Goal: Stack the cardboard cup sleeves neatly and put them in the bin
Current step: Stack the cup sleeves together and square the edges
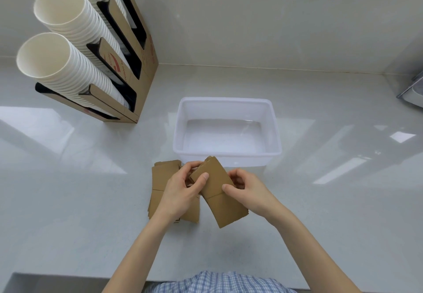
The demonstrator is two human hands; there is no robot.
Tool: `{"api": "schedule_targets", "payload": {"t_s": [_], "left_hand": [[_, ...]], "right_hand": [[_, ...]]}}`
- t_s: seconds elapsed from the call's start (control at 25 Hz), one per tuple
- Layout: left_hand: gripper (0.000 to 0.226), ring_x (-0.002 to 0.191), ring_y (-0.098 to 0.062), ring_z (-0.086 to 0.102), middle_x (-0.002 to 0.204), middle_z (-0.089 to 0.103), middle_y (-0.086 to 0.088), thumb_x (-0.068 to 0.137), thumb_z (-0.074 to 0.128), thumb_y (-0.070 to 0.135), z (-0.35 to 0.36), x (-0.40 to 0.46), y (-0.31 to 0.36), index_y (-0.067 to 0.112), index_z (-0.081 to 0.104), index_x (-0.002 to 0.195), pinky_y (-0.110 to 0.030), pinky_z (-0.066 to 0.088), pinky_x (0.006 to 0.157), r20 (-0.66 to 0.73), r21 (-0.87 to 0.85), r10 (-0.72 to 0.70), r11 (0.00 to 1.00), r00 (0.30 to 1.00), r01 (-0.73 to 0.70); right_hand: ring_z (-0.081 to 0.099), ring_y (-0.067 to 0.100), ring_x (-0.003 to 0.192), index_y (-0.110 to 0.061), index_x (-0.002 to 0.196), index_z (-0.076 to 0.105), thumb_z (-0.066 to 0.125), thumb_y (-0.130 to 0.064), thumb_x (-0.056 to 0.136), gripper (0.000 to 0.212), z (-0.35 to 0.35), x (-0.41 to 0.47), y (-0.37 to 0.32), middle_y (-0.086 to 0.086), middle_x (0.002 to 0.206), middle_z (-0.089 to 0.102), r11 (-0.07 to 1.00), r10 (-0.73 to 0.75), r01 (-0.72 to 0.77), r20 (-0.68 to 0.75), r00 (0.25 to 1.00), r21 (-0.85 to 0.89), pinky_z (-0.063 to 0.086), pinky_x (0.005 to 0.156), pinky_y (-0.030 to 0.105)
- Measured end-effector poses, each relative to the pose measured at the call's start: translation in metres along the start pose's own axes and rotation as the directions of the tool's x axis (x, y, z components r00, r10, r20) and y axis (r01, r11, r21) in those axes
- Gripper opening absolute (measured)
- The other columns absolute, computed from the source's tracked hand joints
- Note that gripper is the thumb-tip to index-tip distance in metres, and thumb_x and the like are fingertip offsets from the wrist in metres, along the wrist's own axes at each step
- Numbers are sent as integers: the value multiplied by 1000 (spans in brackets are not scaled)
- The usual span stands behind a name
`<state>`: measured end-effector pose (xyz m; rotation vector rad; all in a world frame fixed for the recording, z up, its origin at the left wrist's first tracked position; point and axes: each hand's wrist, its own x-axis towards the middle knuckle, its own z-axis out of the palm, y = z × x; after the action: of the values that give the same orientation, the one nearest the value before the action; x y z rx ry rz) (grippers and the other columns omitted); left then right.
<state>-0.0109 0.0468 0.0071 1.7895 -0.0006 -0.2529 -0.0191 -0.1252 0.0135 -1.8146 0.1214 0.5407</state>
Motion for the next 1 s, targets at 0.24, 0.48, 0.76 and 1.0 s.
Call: {"api": "schedule_targets", "payload": {"t_s": [0.24,0.48,0.76,1.0], "left_hand": [[8,75,-5,56,83,60,12,84,56,26,-14,3,-5,31,56,90,-10,46,65,-213,130,-50,988,976,79],[13,88,-15,48,85,46,9,82,56,32,-29,-3,-15,21,52,86,-25,34,67,-326,578,-17,787,945,214],[27,95,-20,50,97,51,1,79,59,40,-19,-13,-20,16,52,91,-31,43,73,-262,716,-60,657,963,236],[20,87,-19,49,91,45,2,81,59,25,-19,-14,-22,13,50,93,-27,36,65,-272,654,-85,715,959,249]], "right_hand": [[62,6,77,-20,93,60,55,-25,85,10,9,6,7,-5,89,66,983,137,-133,-25,990,129,49,62,14],[60,16,90,-19,94,58,53,-21,86,10,24,12,11,0,95,63,947,211,-193,-43,977,256,49,86,31],[60,24,103,-8,108,56,53,-21,88,25,33,11,21,10,110,63,922,276,-260,-13,961,287,48,95,42],[59,26,104,0,119,49,52,-18,90,35,51,18,17,15,116,59,898,307,-293,9,952,329,50,94,39]]}}
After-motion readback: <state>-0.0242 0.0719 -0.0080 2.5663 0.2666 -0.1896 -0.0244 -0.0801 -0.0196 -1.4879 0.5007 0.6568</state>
